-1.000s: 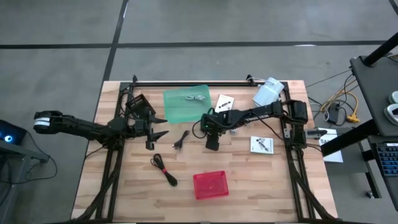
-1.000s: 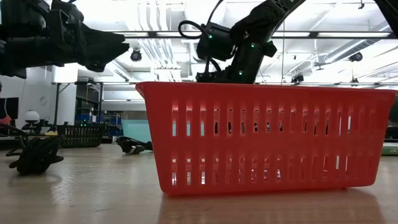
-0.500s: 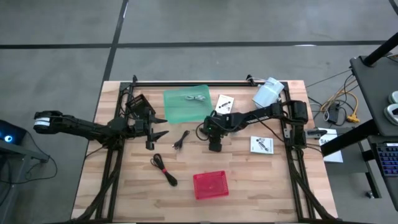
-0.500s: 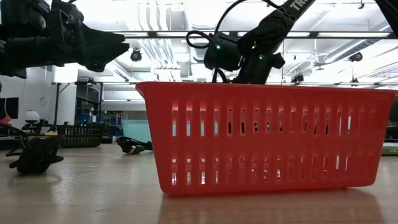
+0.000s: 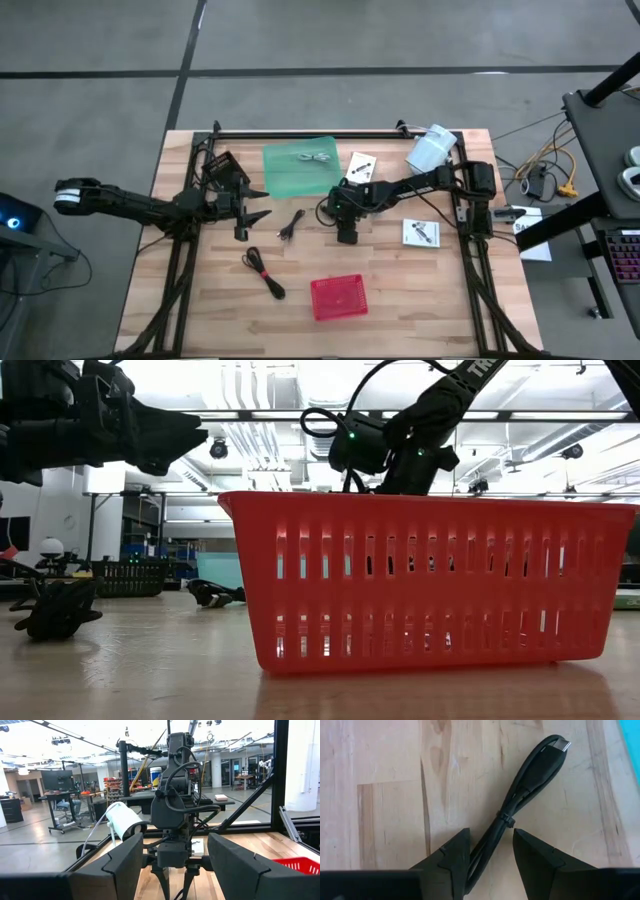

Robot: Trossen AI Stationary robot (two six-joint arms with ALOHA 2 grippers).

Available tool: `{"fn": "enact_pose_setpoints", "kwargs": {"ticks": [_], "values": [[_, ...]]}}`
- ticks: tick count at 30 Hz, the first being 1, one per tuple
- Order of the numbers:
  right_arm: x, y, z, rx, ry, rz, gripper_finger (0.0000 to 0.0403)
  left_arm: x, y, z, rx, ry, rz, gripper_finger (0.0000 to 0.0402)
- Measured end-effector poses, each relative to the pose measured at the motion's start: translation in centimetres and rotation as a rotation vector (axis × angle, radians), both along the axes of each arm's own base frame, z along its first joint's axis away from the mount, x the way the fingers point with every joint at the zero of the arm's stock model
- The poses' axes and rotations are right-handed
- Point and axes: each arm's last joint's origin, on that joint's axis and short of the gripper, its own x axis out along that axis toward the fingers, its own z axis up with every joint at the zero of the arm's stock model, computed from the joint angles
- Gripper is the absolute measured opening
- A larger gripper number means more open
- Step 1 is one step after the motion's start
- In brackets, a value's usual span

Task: Pick and place items into bin
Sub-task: Put the top right black charger cable into the green bin

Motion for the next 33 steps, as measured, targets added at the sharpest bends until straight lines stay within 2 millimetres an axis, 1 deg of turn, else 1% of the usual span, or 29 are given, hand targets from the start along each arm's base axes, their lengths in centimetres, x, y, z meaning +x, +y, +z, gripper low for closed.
{"fn": "enact_pose_setpoints", "kwargs": {"ticks": [6, 14, 19, 24, 28, 33], "values": [[0.0, -0.1, 0.0, -0.037, 0.002, -0.029, 0.0096, 0.0, 0.0, 0.0, 0.0, 0.0, 0.0, 0.0207], [0.0, -0.1, 0.0, -0.034, -0.003, -0.055, 0.0018, 0.0, 0.0, 0.0, 0.0, 0.0, 0.0, 0.0207], [0.2, -0.1, 0.2, -0.04, -0.01, -0.043, 0.0014, 0.0, 0.0, 0.0, 0.0, 0.0, 0.0, 0.0207], [0.8, -0.2, 0.9, -0.06, -0.035, -0.012, 0.0013, 0.0, 0.0, 0.0, 0.0, 0.0, 0.0, 0.0207], [1.3, -0.3, 1.8, -0.092, -0.022, 0.002, 0.0013, 0.0, 0.0, 0.0, 0.0, 0.0, 0.0, 0.0207], [2.1, -0.5, 3.6, -0.152, -0.007, 0.026, 0.0013, 0.0, 0.0, 0.0, 0.0, 0.0, 0.0, 0.0207]]}}
